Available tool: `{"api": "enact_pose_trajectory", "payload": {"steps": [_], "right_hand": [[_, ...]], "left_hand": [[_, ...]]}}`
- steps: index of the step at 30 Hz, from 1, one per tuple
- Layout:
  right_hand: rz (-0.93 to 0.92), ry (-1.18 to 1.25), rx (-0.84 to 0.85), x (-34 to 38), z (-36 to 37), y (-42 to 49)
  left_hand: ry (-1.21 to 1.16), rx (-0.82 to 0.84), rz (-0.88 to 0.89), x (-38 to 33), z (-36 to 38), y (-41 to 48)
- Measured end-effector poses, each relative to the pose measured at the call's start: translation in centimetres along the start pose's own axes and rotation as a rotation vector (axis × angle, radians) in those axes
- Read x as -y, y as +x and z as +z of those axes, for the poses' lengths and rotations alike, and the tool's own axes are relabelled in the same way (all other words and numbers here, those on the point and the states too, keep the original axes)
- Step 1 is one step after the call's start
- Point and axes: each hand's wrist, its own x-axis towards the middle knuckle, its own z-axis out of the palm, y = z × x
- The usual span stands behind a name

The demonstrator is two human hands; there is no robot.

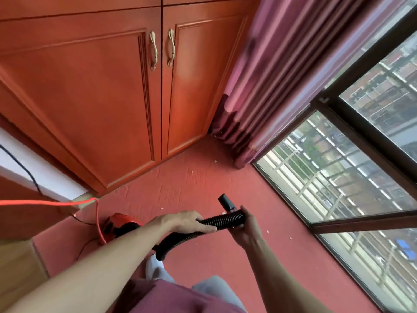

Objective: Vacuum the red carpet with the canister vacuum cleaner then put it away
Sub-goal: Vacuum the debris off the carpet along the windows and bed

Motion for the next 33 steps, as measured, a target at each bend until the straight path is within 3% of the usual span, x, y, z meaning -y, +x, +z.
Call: {"api": "enact_pose_trajectory", "payload": {"steps": [8,16,26,33], "right_hand": [[0.104,0.003,-0.007,2.2,2.0,3.4],[0.244,-0.078,0.131,10.6,2.4,8.6],[0.349,-0.219,0.127,21.7,3.0,13.5],[0.333,-0.337,0.190,25.2,5.8,16.8]], "left_hand": [[-0.064,0.013,-0.111,-1.6,-3.2,2.0],[-0.090,-0.088,-0.200,-6.9,-4.6,7.9],[-0.093,-0.222,-0.316,-13.7,-3.8,14.2],[-0.191,-0.300,-0.248,-14.2,-6.2,17.1]]}}
